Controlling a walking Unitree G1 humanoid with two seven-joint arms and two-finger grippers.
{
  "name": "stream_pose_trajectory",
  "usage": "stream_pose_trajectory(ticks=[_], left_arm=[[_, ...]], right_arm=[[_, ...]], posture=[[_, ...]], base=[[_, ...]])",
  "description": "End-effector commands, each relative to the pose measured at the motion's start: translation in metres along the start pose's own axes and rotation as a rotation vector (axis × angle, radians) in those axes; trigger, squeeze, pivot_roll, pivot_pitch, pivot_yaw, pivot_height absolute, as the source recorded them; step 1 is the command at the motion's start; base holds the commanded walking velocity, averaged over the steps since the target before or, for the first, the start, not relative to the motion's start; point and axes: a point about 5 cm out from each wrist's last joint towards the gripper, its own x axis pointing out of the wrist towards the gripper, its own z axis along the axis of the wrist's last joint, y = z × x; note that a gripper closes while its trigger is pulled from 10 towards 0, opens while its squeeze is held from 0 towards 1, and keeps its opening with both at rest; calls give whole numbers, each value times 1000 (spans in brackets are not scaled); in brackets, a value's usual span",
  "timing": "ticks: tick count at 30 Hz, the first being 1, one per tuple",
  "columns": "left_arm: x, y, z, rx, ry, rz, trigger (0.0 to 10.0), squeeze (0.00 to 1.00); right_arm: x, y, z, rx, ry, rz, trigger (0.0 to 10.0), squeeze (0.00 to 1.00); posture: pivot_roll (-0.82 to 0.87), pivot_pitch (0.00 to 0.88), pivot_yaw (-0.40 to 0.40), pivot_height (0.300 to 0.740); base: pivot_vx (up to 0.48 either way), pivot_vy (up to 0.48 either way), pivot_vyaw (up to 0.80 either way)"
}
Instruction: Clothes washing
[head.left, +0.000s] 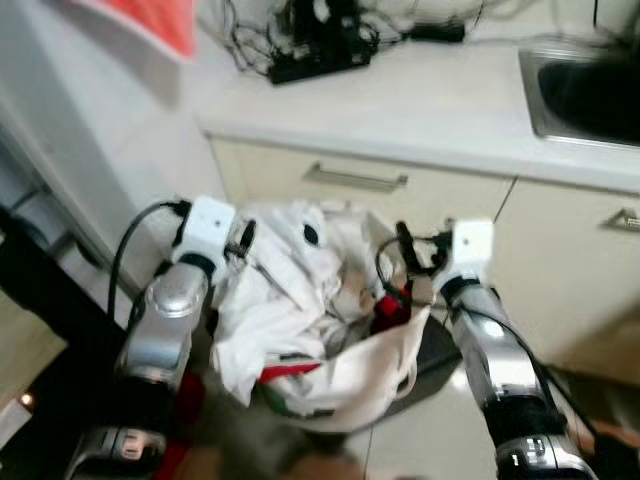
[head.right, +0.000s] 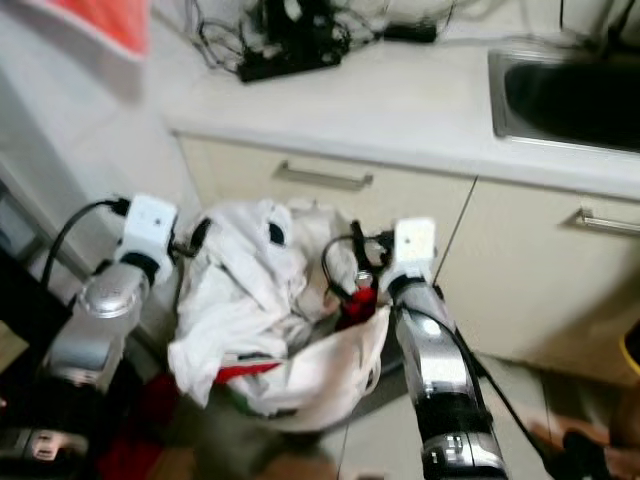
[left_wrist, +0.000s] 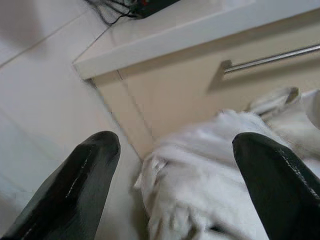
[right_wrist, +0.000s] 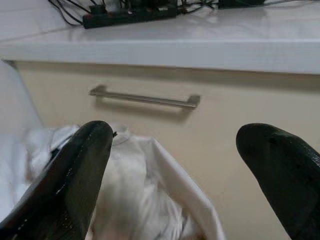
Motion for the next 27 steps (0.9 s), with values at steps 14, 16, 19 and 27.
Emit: stream_pose_trajectory(ticks=[14, 16, 19, 27], left_arm=[[-36, 11, 16, 115, -64, -1, 10000, 0], [-39, 12, 16, 123, -64, -3, 10000, 0], [-20, 3, 16, 146, -9, -131, 10000, 0], [29, -4, 26, 249, 95, -321, 10000, 0]], right_arm=[[37, 1, -6, 10, 179, 36, 10000, 0], [38, 3, -5, 13, 176, 41, 10000, 0], [38, 10, -3, 33, 135, 56, 10000, 0], [-10, -8, -21, -1, 44, -60, 10000, 0]], posture=[[104, 0, 30, 736], [113, 0, 22, 736], [113, 0, 16, 736], [-80, 0, 98, 736]], base=[[0, 0, 0], [0, 0, 0], [0, 0, 0], [0, 0, 0]])
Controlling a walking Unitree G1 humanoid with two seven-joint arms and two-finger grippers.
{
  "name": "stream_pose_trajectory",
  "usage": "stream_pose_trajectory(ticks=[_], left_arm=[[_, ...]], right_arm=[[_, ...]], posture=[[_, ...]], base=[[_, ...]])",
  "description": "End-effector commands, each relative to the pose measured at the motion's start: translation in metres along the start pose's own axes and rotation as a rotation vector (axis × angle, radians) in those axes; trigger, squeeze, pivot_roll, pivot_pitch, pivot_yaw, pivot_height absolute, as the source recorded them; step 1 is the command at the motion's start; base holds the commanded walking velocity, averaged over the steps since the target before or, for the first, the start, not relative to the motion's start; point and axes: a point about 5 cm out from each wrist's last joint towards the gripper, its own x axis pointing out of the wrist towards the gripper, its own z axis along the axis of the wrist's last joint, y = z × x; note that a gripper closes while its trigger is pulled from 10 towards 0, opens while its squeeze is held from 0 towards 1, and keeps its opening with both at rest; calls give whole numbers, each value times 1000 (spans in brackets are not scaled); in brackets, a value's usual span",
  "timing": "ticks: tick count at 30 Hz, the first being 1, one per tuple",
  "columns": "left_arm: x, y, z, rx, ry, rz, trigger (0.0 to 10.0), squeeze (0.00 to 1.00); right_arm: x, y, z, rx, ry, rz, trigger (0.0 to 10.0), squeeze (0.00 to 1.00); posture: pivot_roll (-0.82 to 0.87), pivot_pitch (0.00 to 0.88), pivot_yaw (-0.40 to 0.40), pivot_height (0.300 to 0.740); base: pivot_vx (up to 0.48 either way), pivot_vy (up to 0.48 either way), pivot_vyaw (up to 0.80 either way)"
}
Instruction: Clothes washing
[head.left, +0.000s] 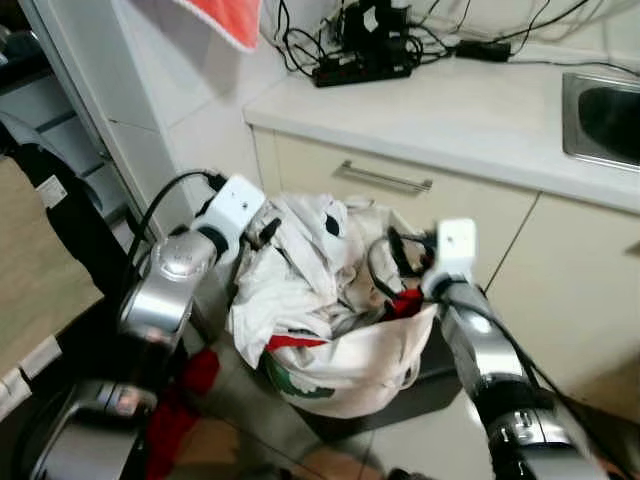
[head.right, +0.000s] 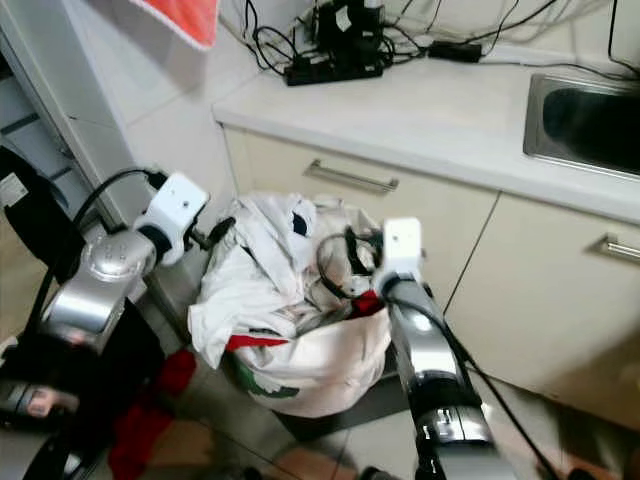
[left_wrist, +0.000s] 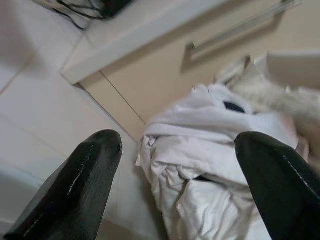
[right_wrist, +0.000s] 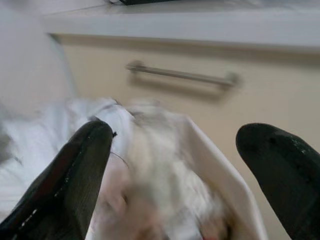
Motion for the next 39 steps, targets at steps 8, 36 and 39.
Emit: stream_pose_trajectory(ticks=[8, 36, 39], left_arm=[[33, 30, 22, 130, 106, 169, 10000, 0], [40, 36, 18, 172, 339, 60, 10000, 0], [38, 37, 11, 173, 376, 54, 10000, 0]], right_arm=[[-84, -21, 3, -25, -69, -59, 10000, 0], [-141, 1, 2, 34, 68, -119, 10000, 0], [-146, -2, 2, 34, 80, -135, 10000, 0]], posture=[[-295, 62, 160, 736], [-379, 125, 245, 736], [-397, 133, 246, 736]], base=[[0, 0, 0], [0, 0, 0], [0, 0, 0]])
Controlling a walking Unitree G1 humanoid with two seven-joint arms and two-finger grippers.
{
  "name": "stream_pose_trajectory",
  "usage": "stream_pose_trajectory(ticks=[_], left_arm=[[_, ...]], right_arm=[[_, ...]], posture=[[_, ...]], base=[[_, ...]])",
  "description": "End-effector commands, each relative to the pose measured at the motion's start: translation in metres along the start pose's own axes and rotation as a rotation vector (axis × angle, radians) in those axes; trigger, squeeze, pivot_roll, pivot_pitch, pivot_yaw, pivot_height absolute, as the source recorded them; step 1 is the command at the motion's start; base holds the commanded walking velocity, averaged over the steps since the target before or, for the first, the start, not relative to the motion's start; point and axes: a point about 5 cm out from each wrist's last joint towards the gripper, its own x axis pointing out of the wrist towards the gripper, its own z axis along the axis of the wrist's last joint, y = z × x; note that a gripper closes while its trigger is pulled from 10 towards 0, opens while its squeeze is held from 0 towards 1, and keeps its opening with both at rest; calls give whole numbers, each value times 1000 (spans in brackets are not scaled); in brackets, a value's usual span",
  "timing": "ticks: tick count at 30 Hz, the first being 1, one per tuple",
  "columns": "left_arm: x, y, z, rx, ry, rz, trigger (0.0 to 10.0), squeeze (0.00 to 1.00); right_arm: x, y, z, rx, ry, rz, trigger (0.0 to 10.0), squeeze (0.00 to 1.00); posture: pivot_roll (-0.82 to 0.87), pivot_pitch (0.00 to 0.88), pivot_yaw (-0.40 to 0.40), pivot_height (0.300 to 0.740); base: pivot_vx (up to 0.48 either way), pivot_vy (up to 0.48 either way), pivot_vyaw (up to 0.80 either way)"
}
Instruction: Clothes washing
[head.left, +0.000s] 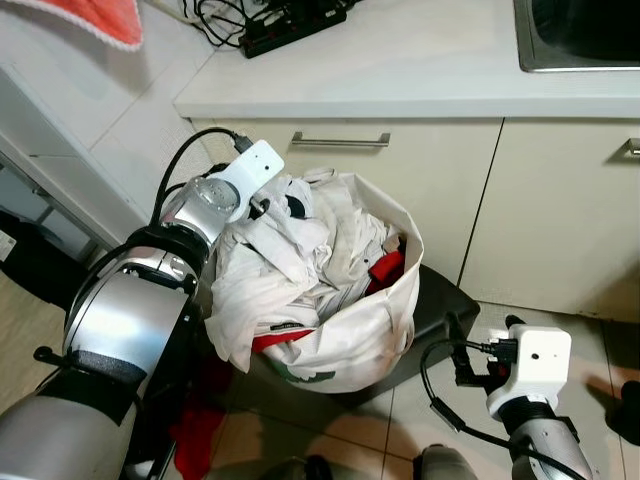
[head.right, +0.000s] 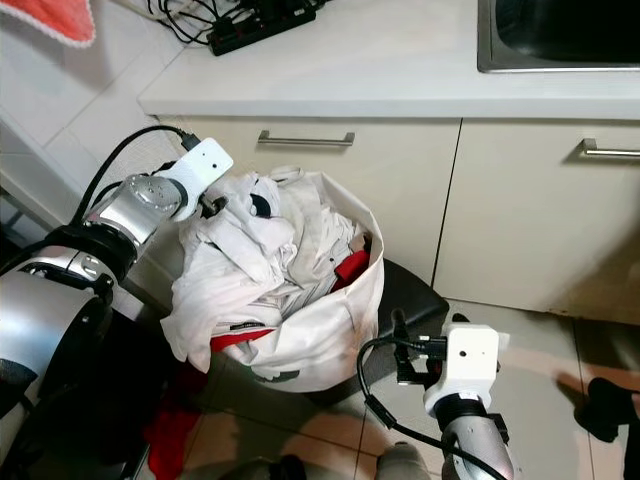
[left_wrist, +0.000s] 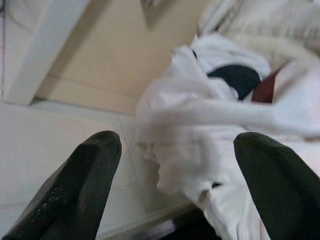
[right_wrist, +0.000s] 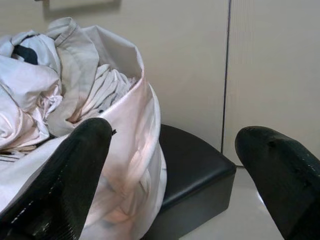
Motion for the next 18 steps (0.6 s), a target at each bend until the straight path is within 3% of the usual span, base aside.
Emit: stream_pose_trajectory(ticks=[1, 6, 15, 18], left_arm=[[-2, 5, -14, -1, 57, 0, 10000, 0], [1, -7, -27, 39, 121, -50, 10000, 0], [4, -24, -29, 101, 148, -97, 10000, 0], [6, -30, -28, 82, 142, -112, 10000, 0]], right_arm=[[-3, 2, 0, 14, 11, 1, 10000, 0], [-9, 2, -1, 12, 27, -8, 10000, 0], [-17, 0, -1, 7, 42, -25, 10000, 0], [-21, -1, -1, 5, 50, -34, 10000, 0]], posture=[[-397, 133, 246, 736], [-421, 144, 248, 736], [-456, 171, 265, 736], [-465, 180, 267, 736]], base=[[0, 0, 0], [0, 0, 0], [0, 0, 0], [0, 0, 0]])
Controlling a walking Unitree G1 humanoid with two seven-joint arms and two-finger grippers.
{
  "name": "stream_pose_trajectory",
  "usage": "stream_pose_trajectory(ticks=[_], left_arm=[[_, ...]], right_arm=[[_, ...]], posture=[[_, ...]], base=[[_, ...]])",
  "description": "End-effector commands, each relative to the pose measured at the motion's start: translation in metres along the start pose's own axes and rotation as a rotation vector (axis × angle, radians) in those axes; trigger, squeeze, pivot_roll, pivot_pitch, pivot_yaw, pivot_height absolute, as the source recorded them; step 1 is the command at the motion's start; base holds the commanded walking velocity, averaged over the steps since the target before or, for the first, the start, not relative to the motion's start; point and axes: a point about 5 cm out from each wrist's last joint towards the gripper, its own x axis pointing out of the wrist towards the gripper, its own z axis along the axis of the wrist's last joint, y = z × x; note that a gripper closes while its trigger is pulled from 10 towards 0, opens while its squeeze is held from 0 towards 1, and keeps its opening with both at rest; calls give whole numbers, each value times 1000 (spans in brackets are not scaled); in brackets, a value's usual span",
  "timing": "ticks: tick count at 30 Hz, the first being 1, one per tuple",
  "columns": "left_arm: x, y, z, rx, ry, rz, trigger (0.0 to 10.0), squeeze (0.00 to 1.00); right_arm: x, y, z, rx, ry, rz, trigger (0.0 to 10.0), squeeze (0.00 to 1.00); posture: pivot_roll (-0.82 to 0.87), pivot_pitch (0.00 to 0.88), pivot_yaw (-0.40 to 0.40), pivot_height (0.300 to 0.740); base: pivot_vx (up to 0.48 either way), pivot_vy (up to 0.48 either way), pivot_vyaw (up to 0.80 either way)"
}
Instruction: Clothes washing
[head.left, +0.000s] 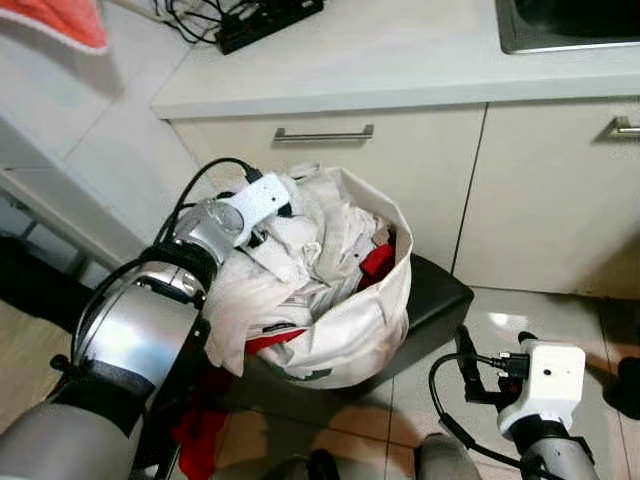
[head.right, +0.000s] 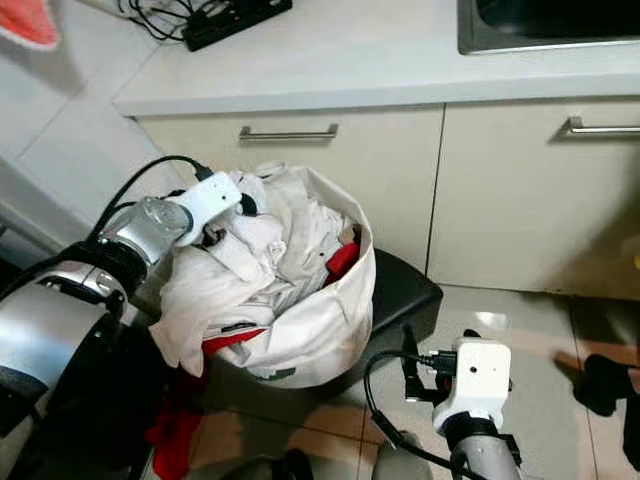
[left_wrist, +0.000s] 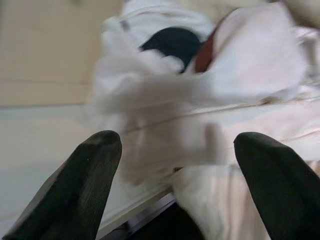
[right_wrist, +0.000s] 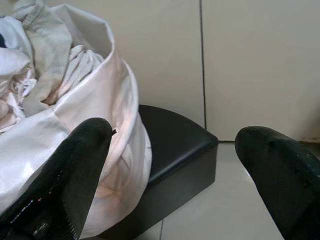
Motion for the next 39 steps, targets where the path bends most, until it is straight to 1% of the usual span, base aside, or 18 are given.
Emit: stream_pose_trajectory(ticks=[1, 5, 6, 7, 11, 14, 15, 17, 18, 19, 22, 23, 25, 30, 33, 35, 37, 39], left_arm=[[2, -6, -10, -32, 32, -28, 10000, 0], [3, -10, -2, -112, -6, -43, 10000, 0], [2, -7, 7, -186, -50, -29, 10000, 0], [0, -4, 12, -216, -72, -15, 10000, 0], [-6, 10, 30, -249, -154, -1, 10000, 0], [-16, 23, 57, -245, -247, -10, 10000, 0], [-19, 24, 71, -295, -288, 3, 10000, 0], [-19, 24, 73, -308, -295, 7, 10000, 0], [-18, 25, 70, -389, -294, 28, 10000, 0], [-18, 25, 68, -426, -290, 35, 10000, 0], [-20, 37, 60, -678, -331, 82, 10000, 0], [-20, 37, 60, -678, -331, 82, 10000, 0], [-21, 45, 49, -783, -346, 126, 10000, 0], [-19, 42, 49, -737, -344, 116, 10000, 0], [-18, 42, 42, -771, -336, 137, 10000, 0], [-20, 49, 35, -762, -357, 214, 10000, 0], [-23, 53, 40, -733, -428, 218, 10000, 0], [-26, 53, 47, -628, -536, 211, 10000, 0]], right_arm=[[-5, 3, 0, 10, 14, -3, 10000, 0], [-6, 4, 0, 12, 15, -7, 10000, 0], [-4, 6, 3, 15, 4, -7, 10000, 0], [-3, 6, 5, 16, -6, -7, 10000, 0], [0, 9, 11, 34, -32, -9, 10000, 0], [7, 15, 6, 61, -22, 14, 10000, 0], [16, 23, 0, 72, -7, 39, 10000, 0], [18, 25, -1, 74, -5, 43, 10000, 0], [27, 32, 5, 86, -32, 57, 10000, 0], [30, 33, 8, 90, -43, 60, 10000, 0], [39, 31, 15, 76, -67, 77, 10000, 0], [39, 31, 15, 76, -67, 77, 10000, 0], [49, 18, 20, 37, -85, 73, 10000, 0], [59, 11, 24, 32, -98, 65, 10000, 0], [68, 15, 25, 31, -105, 89, 10000, 0], [77, 21, 31, 37, -124, 119, 10000, 0], [80, 23, 33, 34, -132, 134, 10000, 0], [83, 23, 33, 34, -136, 138, 10000, 0]], posture=[[-469, 184, 267, 736], [-469, 184, 268, 736], [-453, 185, 270, 736], [-453, 185, 270, 736], [-392, 186, 279, 736], [-324, 170, 282, 736], [-301, 156, 278, 736], [-301, 156, 278, 736], [-313, 130, 264, 736], [-313, 130, 264, 736], [-329, 94, 237, 736], [-329, 94, 237, 736], [-333, 68, 216, 736], [-312, 40, 195, 736], [-295, 13, 177, 736], [-274, 0, 169, 736], [-266, 0, 169, 736], [-252, 0, 167, 736]], base=[[0, 0, 0], [0, 0, 0], [0, 0, 0], [0, 0, 0], [0, 0, 0], [0, 0, 0], [0, 0, 0], [0, 0, 0], [0, 0, 0], [0, 0, 0], [0, 0, 0], [0, 0, 0], [0, 0, 0], [0, 0, 0], [0, 0, 0], [0, 0, 0], [0, 0, 0], [0, 0, 0]])
